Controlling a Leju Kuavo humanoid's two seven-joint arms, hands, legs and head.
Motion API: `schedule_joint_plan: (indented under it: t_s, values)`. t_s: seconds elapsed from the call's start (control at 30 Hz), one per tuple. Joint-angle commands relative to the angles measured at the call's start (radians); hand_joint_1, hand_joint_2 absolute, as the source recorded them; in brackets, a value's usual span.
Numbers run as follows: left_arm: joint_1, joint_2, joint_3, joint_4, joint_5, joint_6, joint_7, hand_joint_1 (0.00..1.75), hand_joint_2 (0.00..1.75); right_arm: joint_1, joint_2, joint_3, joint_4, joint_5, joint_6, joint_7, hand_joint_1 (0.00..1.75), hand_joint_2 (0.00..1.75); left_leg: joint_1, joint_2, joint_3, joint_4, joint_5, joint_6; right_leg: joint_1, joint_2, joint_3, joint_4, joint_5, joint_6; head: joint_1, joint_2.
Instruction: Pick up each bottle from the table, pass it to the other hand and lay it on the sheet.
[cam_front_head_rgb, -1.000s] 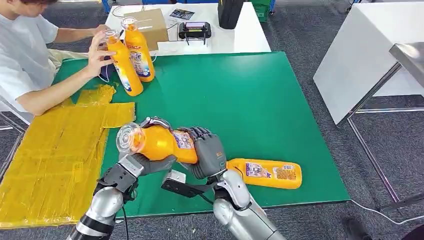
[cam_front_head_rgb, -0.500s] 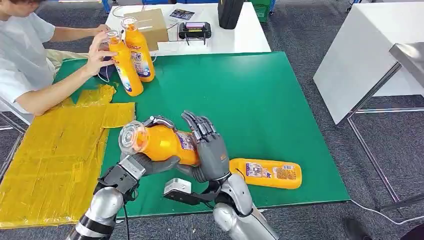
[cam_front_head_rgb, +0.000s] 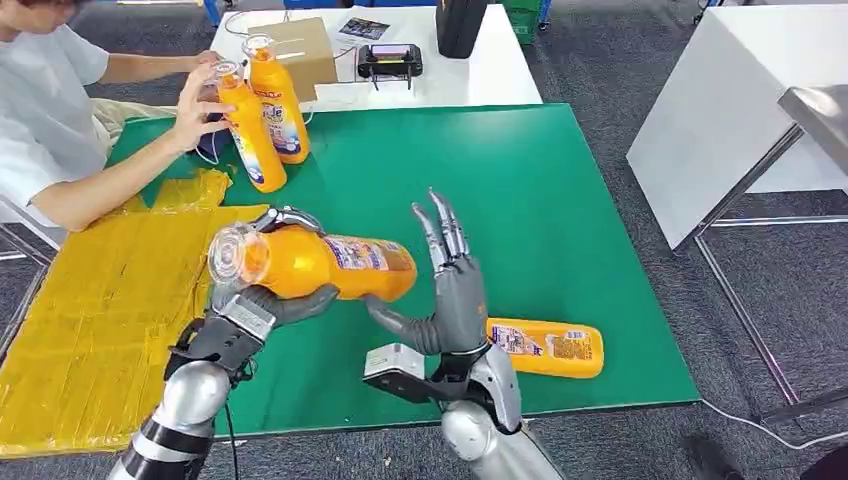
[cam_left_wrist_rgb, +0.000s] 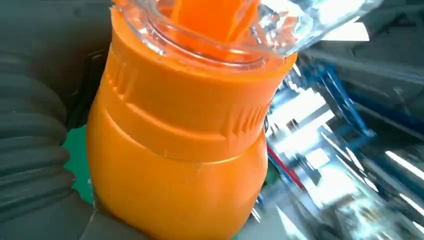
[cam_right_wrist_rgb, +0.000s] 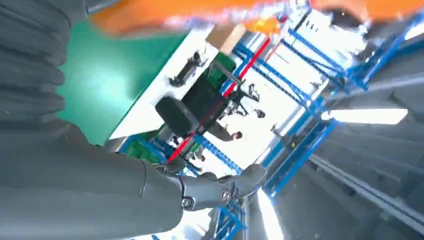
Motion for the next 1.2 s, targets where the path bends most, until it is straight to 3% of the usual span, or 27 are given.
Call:
schedule_joint_plan:
  t_s: [0.03, 0.2, 0.3, 0.47, 0.57, 0.73, 1.17, 1.2]
  values:
    - [-0.159, 0.073, 0.047, 0.097, -0.554, 0.150, 0.212, 1.75, 1.75, 0.056, -0.064, -0.039, -0.156, 0.037, 0.001, -0.012, 0.00, 1.75, 0.001, -0.006, 0.003, 0.001, -0.002, -0.001, 0.000, 0.003, 0.004, 0.001, -0.003, -0.001, 0.000, 0.000]
    - [-0.366, 0.172, -0.036, 0.447, -1.059, -0.089, 0.458, 1.75, 1.75, 0.091, -0.156, 0.000, -0.338, 0.203, 0.125, 0.058, 0.00, 1.75, 0.001, -0.011, 0.004, 0.001, -0.001, -0.001, 0.000, 0.000, 0.006, 0.001, -0.003, -0.002, 0.000, 0.000]
    - [-0.494, 0.269, -0.205, 0.683, -1.081, -0.123, 0.600, 1.75, 1.75, 0.111, -0.181, 0.006, -0.366, 0.242, 0.149, 0.078, 0.00, 1.75, 0.001, -0.010, 0.003, 0.000, 0.001, -0.001, 0.000, -0.003, 0.004, 0.000, -0.002, -0.001, 0.000, 0.000]
    - [-0.552, 0.313, -0.255, 0.904, -1.081, -0.135, 0.646, 1.75, 1.75, 0.139, -0.182, -0.036, -0.338, 0.228, 0.132, 0.092, 0.00, 1.75, 0.001, -0.004, 0.005, -0.001, 0.000, -0.002, 0.000, 0.005, 0.004, 0.000, -0.001, -0.002, 0.000, 0.000]
    - [-0.570, 0.318, -0.270, 1.025, -1.081, -0.087, 0.653, 1.75, 1.75, 0.155, -0.178, -0.067, -0.313, 0.231, 0.130, 0.090, 0.00, 1.75, 0.002, -0.003, 0.008, -0.001, -0.001, -0.002, 0.000, 0.007, 0.007, -0.001, -0.002, -0.002, 0.000, 0.000]
    - [-0.545, 0.320, -0.269, 1.049, -1.081, -0.114, 0.671, 1.75, 1.75, 0.169, -0.181, -0.078, -0.305, 0.252, 0.148, 0.110, 0.00, 1.75, 0.002, -0.002, 0.005, 0.000, -0.001, -0.002, 0.000, 0.007, 0.004, 0.000, -0.002, -0.002, 0.000, 0.000]
    - [-0.400, 0.217, -0.198, 1.141, -1.081, -0.014, 0.558, 1.75, 1.75, 0.166, -0.178, -0.120, -0.225, 0.280, 0.176, 0.163, 0.00, 1.75, 0.000, -0.002, 0.005, -0.002, 0.000, -0.001, -0.001, 0.005, 0.004, -0.001, -0.001, -0.001, 0.000, 0.000]
    - [-0.389, 0.208, -0.189, 1.131, -1.081, -0.001, 0.538, 0.56, 1.75, 0.165, -0.179, -0.123, -0.219, 0.282, 0.180, 0.168, 0.00, 1.75, 0.001, -0.004, 0.007, -0.002, -0.002, -0.001, -0.001, 0.007, 0.007, -0.002, -0.002, -0.002, 0.000, 0.000]
